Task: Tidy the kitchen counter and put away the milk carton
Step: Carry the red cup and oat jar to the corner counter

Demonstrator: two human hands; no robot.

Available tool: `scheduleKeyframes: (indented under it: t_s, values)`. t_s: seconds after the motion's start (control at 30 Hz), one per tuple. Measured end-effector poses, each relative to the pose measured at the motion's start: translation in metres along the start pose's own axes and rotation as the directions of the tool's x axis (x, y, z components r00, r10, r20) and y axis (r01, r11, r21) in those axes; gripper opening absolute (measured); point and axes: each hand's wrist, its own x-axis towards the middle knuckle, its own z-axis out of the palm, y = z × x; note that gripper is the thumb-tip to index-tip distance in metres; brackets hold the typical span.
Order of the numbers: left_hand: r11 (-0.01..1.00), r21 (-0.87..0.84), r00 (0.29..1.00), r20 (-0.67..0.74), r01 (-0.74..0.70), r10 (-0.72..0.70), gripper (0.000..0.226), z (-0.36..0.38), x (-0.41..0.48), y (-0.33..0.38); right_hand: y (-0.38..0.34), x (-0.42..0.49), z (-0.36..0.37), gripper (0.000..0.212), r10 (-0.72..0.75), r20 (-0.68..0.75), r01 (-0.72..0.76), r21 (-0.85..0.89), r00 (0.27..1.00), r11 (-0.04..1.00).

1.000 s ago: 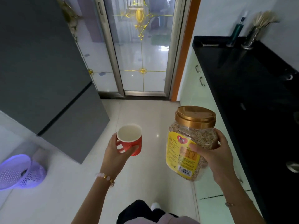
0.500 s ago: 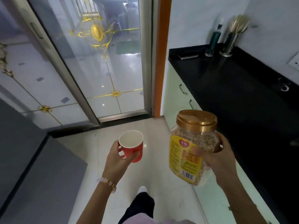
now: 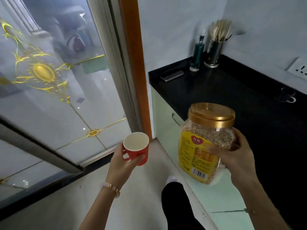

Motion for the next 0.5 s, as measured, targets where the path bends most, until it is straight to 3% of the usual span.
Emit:
scheduleKeyframes:
  t_s: [0.2,0.5]
  values:
    - [0.998,-0.067,0.997,0.073,0.021,-0.016,0.056,0.046,0.116,0.037,-0.019,0.105,0.018,0.110,-0.012,-0.056,0.014,0.034,0.998,0.999]
    - [0.997,-0.028,0.941,0.330,-0.069,0.075,0.063,0.129,0.270,0.111,-0.061,0.216,0.002,0.128,-0.009,-0.272,0.029,0.072,0.962,0.997]
